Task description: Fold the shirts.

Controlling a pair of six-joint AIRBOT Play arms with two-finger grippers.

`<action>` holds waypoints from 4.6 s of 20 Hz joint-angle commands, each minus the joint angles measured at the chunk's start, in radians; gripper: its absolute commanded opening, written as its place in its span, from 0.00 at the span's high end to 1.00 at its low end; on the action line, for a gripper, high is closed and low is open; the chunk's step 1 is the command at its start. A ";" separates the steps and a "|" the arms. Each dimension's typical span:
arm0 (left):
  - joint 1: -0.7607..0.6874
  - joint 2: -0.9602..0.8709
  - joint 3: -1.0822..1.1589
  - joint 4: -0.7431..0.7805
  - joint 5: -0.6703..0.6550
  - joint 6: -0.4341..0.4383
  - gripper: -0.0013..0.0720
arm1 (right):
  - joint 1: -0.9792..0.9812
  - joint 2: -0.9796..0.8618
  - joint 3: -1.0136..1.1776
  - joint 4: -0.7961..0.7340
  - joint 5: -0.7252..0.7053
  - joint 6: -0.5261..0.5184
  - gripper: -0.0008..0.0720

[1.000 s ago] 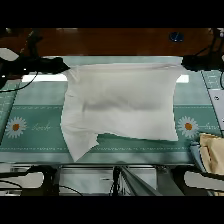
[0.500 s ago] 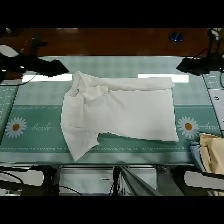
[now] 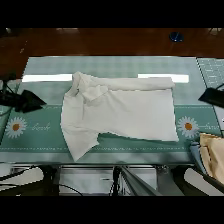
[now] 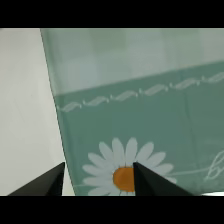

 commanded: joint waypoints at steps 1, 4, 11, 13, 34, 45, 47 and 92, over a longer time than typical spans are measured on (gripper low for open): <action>0.014 0.024 -0.199 -0.003 0.016 0.043 0.37 | -0.121 0.072 -0.212 0.150 0.039 -0.085 0.32; -0.015 0.024 -0.255 0.000 0.087 0.065 0.37 | -0.139 0.114 -0.300 0.163 0.035 -0.098 0.32; -0.132 -0.057 -0.271 -0.001 0.198 0.052 0.37 | -0.139 0.179 -0.315 0.183 0.032 -0.097 0.32; -0.175 -0.087 -0.271 -0.005 0.229 0.041 0.37 | -0.139 0.193 -0.315 0.184 0.035 -0.097 0.32; -0.240 -0.108 -0.270 -0.092 0.255 0.084 0.95 | -0.139 -0.106 -0.350 0.159 0.174 -0.076 0.24; -0.240 -0.106 -0.270 -0.168 0.247 0.113 0.95 | -0.056 -0.106 -0.569 0.389 -0.132 -0.075 0.59; -0.240 -0.106 -0.267 -0.187 0.232 0.133 0.95 | -0.048 -0.105 -0.569 0.458 -0.126 -0.090 0.96; -0.309 0.308 0.371 -0.010 0.149 -0.168 0.95 | 0.215 0.052 0.372 0.033 0.164 0.129 0.96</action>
